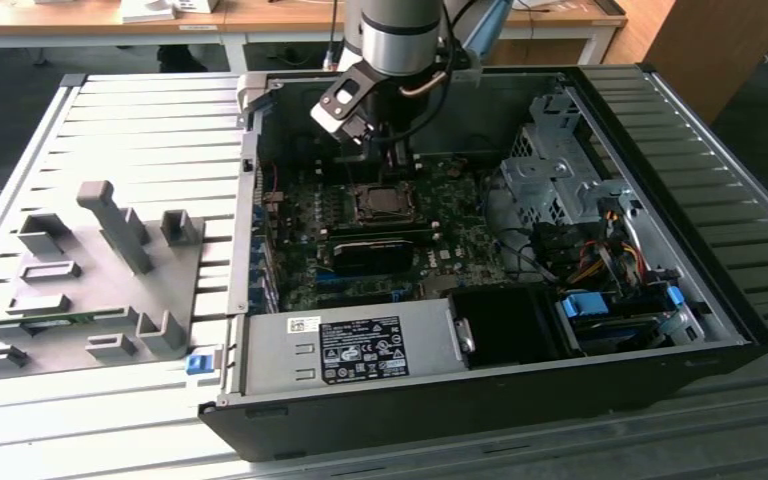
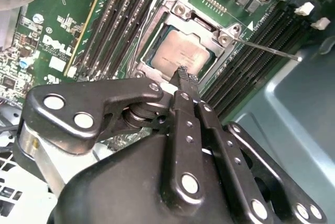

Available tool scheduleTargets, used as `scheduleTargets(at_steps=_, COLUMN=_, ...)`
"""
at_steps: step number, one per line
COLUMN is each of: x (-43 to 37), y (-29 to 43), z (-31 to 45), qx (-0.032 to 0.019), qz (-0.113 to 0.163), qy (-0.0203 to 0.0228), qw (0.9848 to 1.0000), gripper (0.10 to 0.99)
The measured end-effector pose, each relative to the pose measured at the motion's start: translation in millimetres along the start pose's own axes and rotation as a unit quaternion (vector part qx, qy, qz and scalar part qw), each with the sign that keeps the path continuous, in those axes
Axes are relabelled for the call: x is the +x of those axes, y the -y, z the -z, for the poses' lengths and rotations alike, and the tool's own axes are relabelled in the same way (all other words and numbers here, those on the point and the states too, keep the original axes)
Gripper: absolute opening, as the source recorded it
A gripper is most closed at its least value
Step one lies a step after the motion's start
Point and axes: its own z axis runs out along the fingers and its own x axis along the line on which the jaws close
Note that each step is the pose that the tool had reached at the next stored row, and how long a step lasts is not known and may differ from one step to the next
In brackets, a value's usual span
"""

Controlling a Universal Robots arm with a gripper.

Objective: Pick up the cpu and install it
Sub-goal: 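Install the first cpu locking lever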

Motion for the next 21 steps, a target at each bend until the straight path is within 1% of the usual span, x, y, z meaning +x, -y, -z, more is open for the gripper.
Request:
scheduleTargets(at_steps=7, x=0.4, y=-0.3, z=15.9, qx=0.0000, qz=0.000, qy=0.0000, qw=1.0000, gripper=0.106)
scheduleTargets(at_steps=16, x=0.7, y=-0.7, z=43.2, qx=0.0000, qz=0.000, qy=-0.0002, qw=1.0000, gripper=0.106)
scheduleTargets(at_steps=18, x=0.6, y=-0.8, z=44.6, qx=0.0001, qz=0.002, qy=-0.0008, qw=1.0000, gripper=0.106)
scheduleTargets(at_steps=21, x=0.5, y=-0.7, z=44.3, qx=0.0007, qz=0.026, qy=-0.0009, qw=0.9997, gripper=0.106)
